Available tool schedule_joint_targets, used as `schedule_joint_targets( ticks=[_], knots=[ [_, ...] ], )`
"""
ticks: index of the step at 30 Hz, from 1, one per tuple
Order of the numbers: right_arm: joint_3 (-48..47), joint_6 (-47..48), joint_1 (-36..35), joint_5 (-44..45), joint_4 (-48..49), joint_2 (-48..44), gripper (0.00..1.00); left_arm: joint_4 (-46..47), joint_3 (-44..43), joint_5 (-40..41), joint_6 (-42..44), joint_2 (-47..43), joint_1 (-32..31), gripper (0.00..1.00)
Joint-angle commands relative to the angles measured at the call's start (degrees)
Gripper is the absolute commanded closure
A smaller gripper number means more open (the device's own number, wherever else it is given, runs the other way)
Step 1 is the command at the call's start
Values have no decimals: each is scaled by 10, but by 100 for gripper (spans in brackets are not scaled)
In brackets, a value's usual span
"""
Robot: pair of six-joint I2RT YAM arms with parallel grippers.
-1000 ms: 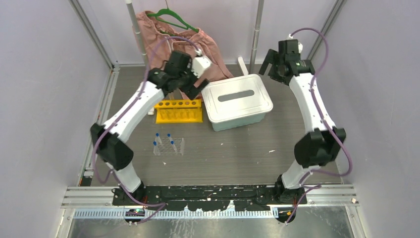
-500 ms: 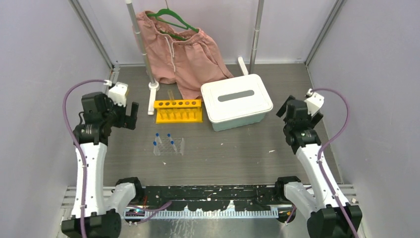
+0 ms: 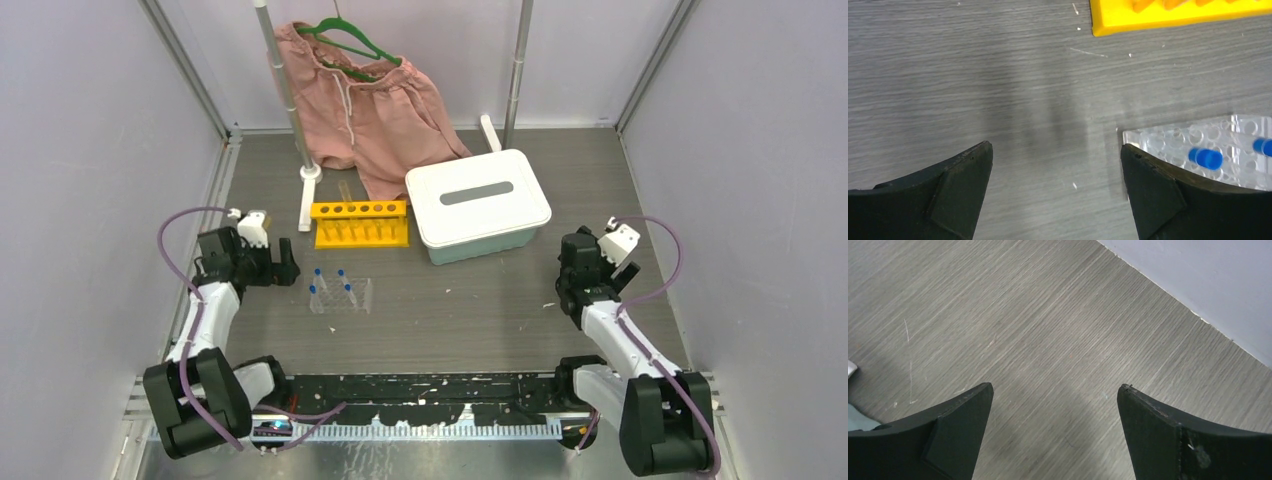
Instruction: Organize the chemistry lab equipment
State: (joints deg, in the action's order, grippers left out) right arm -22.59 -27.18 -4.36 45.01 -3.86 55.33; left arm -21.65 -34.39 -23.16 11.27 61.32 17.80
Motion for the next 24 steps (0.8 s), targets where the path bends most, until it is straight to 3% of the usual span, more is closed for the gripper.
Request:
schedule_joint_targets(
  ticks=[1,8,18,24],
  knots=[
    [27,6,6,46,194,25,0,239,34,-53,-64,32,3,0],
    [46,48,6,54,365,135,0,455,82,-69,-137,145,-13,0],
    [24,100,7,13,493,245,0,540,70,18,-169,197,-74,0],
    [28,115,6,-7,535,273,0,683,115,76,-169,223,-100,0]
  ],
)
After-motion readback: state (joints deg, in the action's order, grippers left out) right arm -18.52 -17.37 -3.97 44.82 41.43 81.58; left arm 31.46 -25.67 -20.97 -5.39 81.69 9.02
